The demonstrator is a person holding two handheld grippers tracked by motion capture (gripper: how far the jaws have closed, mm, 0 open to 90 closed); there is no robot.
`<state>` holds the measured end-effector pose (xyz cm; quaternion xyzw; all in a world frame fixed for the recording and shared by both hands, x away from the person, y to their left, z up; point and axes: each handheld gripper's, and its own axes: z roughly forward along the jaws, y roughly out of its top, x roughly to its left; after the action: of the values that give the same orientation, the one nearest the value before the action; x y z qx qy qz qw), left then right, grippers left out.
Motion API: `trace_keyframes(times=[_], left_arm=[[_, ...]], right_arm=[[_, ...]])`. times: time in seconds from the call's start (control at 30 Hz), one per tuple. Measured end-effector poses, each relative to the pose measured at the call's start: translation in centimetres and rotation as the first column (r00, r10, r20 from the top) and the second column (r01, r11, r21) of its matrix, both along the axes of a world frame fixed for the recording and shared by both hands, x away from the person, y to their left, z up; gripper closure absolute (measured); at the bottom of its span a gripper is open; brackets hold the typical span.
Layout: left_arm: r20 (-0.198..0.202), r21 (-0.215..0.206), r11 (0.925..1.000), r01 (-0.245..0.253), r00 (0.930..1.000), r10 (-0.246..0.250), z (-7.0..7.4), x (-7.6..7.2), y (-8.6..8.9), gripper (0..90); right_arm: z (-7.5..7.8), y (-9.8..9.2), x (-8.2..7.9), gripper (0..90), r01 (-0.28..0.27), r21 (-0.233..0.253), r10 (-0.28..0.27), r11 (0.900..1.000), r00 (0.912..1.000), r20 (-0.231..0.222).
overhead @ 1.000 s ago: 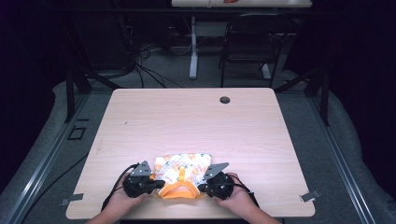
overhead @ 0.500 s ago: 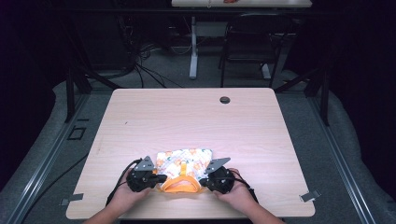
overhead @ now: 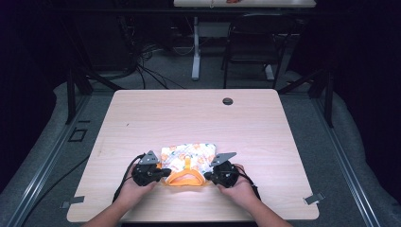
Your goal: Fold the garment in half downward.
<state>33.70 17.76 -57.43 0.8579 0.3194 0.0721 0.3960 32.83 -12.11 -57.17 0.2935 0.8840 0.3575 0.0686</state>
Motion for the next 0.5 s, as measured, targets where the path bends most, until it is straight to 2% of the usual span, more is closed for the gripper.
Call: trace_keyframes(times=[0.33,0.43,0.5], left_arm=[[-0.006,-0.012,0.9997,-0.022,0.9998,0.021,-0.01,0.38,-0.09,90.0],[-0.019,-0.033,0.9987,-0.040,0.9991,0.039,-0.10,0.47,-0.03,90.0],[-0.013,-0.040,0.9981,-0.046,0.9989,0.046,-0.09,0.48,0.03,89.8]], right_arm=[[-0.15,-0.15,0.70,89.9,0.045,0.022,-0.045,0.999,0.9990,0.006],[-0.16,-0.15,0.73,89.6,0.051,0.026,-0.052,0.998,0.9986,0.009],[-0.12,-0.13,0.70,88.9,0.055,0.028,-0.056,0.998,0.9984,0.011]])
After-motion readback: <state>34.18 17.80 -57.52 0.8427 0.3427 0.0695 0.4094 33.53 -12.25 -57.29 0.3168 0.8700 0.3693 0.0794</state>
